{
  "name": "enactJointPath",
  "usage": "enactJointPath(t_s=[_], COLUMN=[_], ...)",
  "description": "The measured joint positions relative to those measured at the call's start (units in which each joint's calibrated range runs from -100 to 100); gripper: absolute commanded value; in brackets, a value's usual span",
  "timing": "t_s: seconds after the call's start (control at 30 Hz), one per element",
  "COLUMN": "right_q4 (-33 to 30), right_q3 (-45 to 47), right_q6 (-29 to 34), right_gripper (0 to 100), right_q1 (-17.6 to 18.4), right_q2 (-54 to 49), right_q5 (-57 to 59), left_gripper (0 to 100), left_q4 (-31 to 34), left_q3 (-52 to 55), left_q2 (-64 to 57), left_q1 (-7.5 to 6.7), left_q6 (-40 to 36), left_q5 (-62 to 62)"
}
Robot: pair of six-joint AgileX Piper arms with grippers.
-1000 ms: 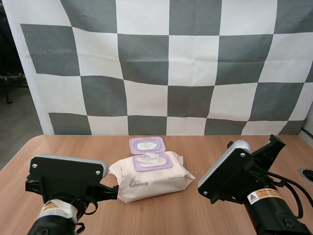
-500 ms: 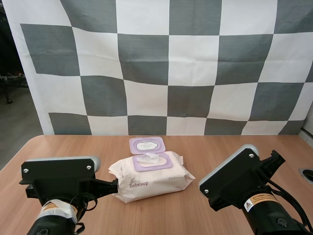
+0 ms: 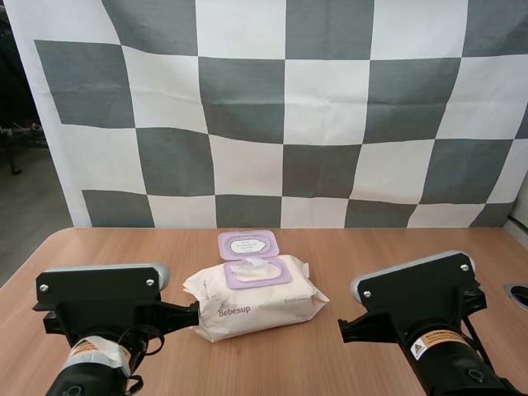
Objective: Open the wet wipes lid
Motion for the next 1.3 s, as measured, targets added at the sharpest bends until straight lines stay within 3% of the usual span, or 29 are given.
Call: enactJointPath(t_s=[0.4, 1.3], right_q4=[0.0, 0.0], right_q3=[0.0, 0.0], right_q6=[14.9, 14.9], right_gripper=[0, 0], right_q1=[0.0, 0.0], right_q2=[0.0, 0.0], right_q5=[0.0, 0.0], left_gripper=[41, 41], left_q4=[0.0, 0.0], left_q3=[0.0, 0.0], left_q2=[0.0, 0.0], left_q1=[0.0, 0.0], left_q6=[0.0, 0.0], left_q5=[0.0, 0.0])
